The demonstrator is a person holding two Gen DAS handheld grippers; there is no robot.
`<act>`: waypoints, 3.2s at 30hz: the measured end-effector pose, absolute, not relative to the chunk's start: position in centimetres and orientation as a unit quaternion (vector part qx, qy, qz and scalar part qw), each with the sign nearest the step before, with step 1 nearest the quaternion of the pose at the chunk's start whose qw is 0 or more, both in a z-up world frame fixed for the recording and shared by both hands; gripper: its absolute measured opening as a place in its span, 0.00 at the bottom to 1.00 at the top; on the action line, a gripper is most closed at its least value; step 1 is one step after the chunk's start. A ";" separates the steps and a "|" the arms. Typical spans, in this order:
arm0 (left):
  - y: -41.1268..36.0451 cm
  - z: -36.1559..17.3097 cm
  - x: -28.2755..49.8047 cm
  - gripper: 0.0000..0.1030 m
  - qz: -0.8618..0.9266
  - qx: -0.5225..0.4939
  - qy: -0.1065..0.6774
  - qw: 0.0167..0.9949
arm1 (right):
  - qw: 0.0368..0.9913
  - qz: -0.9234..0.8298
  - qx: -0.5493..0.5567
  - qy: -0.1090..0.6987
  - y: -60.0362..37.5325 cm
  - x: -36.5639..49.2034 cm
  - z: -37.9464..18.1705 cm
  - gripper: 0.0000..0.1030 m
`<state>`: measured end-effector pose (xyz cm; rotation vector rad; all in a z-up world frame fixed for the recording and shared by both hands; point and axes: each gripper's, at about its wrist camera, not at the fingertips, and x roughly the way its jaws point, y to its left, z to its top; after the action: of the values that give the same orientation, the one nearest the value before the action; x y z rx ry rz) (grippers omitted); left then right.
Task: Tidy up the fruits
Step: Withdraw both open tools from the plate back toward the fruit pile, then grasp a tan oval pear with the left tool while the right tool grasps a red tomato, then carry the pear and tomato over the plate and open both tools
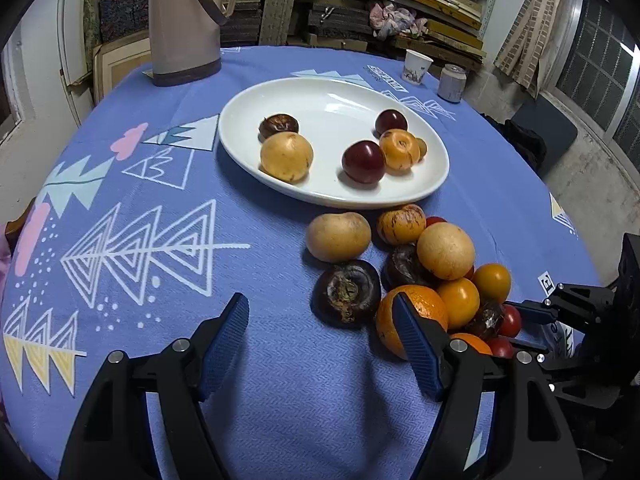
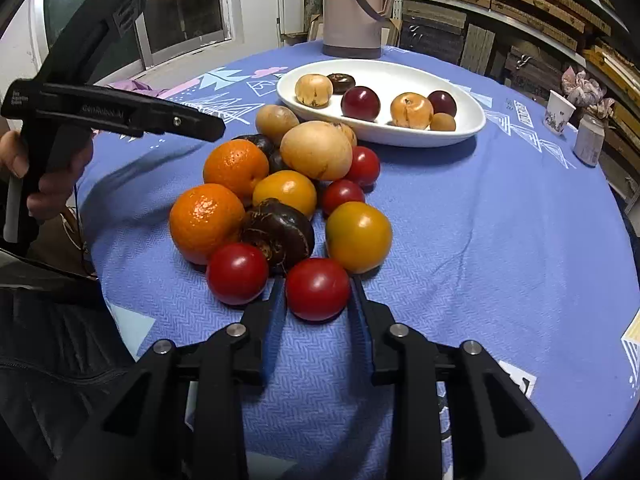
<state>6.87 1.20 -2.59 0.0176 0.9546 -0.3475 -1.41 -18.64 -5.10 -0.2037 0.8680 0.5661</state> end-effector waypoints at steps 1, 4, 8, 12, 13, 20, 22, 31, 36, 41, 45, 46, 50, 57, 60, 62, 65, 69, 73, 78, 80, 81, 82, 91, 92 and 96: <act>1.1 -2.8 7.0 0.73 -0.169 0.006 0.460 0.871 | 0.864 0.269 -0.097 0.414 -18.7 -1.4 -5.1 0.29; 1.3 -3.2 7.5 0.73 -0.169 -0.015 0.464 0.869 | 0.864 0.269 -0.092 0.416 -19.0 -1.4 -5.2 0.30; 1.8 -3.6 8.6 0.73 -0.174 -0.050 0.477 0.860 | 0.864 0.269 -0.088 0.416 -19.0 -1.3 -5.2 0.30; 2.3 -4.0 9.4 0.73 -0.175 -0.080 0.494 0.848 | 0.864 0.270 -0.082 0.416 -19.2 -1.2 -5.3 0.30; 2.4 -3.9 9.5 0.73 -0.172 -0.080 0.495 0.848 | 0.864 0.270 -0.081 0.416 -19.2 -1.2 -5.3 0.30; 2.5 -2.9 10.5 0.73 -0.166 -0.096 0.486 0.852 | 0.865 0.269 -0.078 0.416 -19.3 -1.1 -5.3 0.30; 1.7 -2.9 10.9 0.73 -0.166 -0.091 0.485 0.854 | 0.865 0.269 -0.078 0.416 -19.2 -1.2 -5.3 0.30; -1.0 -5.0 12.9 0.57 -0.162 -0.026 0.494 0.854 | 0.865 0.273 -0.070 0.414 -19.5 -1.0 -5.4 0.30; -1.1 -5.3 13.3 0.43 -0.167 -0.018 0.482 0.860 | 0.865 0.274 -0.070 0.414 -19.5 -1.0 -5.4 0.30; -0.9 -4.8 12.7 0.43 -0.167 -0.013 0.473 0.865 | 0.867 0.270 -0.071 0.412 -19.8 -1.1 -5.0 0.30; -0.2 -3.5 11.8 0.43 -0.163 -0.009 0.453 0.876 | 0.871 0.265 -0.071 0.408 -20.4 -1.3 -4.5 0.29; 0.0 -3.3 11.8 0.43 -0.161 -0.011 0.452 0.877 | 0.871 0.263 -0.071 0.408 -20.5 -1.3 -4.5 0.29; 0.6 -2.6 11.2 0.43 -0.157 -0.014 0.445 0.882 | 0.876 0.258 -0.070 0.402 -20.9 -1.5 -3.8 0.29; 1.4 -1.2 10.4 0.43 -0.150 -0.013 0.429 0.891 | 0.893 0.241 -0.046 0.378 -22.7 -0.7 -1.8 0.30; 1.4 -0.3 10.4 0.43 -0.153 -0.007 0.421 0.894 | 0.902 0.238 -0.034 0.358 -23.2 0.4 -0.2 0.30; 1.1 0.3 10.6 0.43 -0.158 0.000 0.414 0.896 | 0.909 0.239 -0.028 0.341 -23.3 1.5 1.0 0.30; 0.9 1.0 11.3 0.43 -0.161 0.004 0.408 0.899 | 0.916 0.238 -0.033 0.322 -23.0 3.2 2.5 0.30; 0.3 2.0 13.1 0.43 -0.162 0.002 0.401 0.902 | 0.919 0.243 -0.042 0.308 -21.6 6.9 4.0 0.30; -0.5 2.7 15.3 0.43 -0.163 0.002 0.396 0.904 | 0.920 0.245 -0.040 0.304 -20.0 10.8 4.5 0.30; -1.4 1.5 18.9 0.43 -0.144 0.011 0.404 0.903 | 0.910 0.241 -0.035 0.335 -17.6 16.7 2.8 0.30; -1.5 0.8 20.5 0.43 -0.144 -0.001 0.416 0.898 | 0.906 0.235 -0.034 0.350 -17.1 18.4 1.8 0.30; -1.6 0.6 21.2 0.43 -0.144 -0.005 0.422 0.895 | 0.904 0.234 -0.034 0.356 -16.8 19.1 1.4 0.30; -1.6 0.2 21.9 0.43 -0.142 -0.009 0.429 0.892 | 0.902 0.233 -0.036 0.361 -16.6 19.7 1.1 0.30; -1.9 -1.2 24.4 0.44 -0.148 -0.029 0.456 0.877 | 0.898 0.229 -0.045 0.373 -15.8 21.9 -0.1 0.32; -1.9 -1.3 24.5 0.44 -0.148 -0.034 0.459 0.875 | 0.898 0.228 -0.043 0.374 -15.8 21.9 -0.2 0.32; -1.8 -1.1 24.0 0.45 -0.144 -0.029 0.455 0.878 | 0.899 0.227 -0.031 0.373 -16.7 21.3 0.0 0.37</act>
<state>24.05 -1.84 -1.14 -0.0609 0.9479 -0.3003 21.33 -16.67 -0.02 -0.0636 0.7731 0.4689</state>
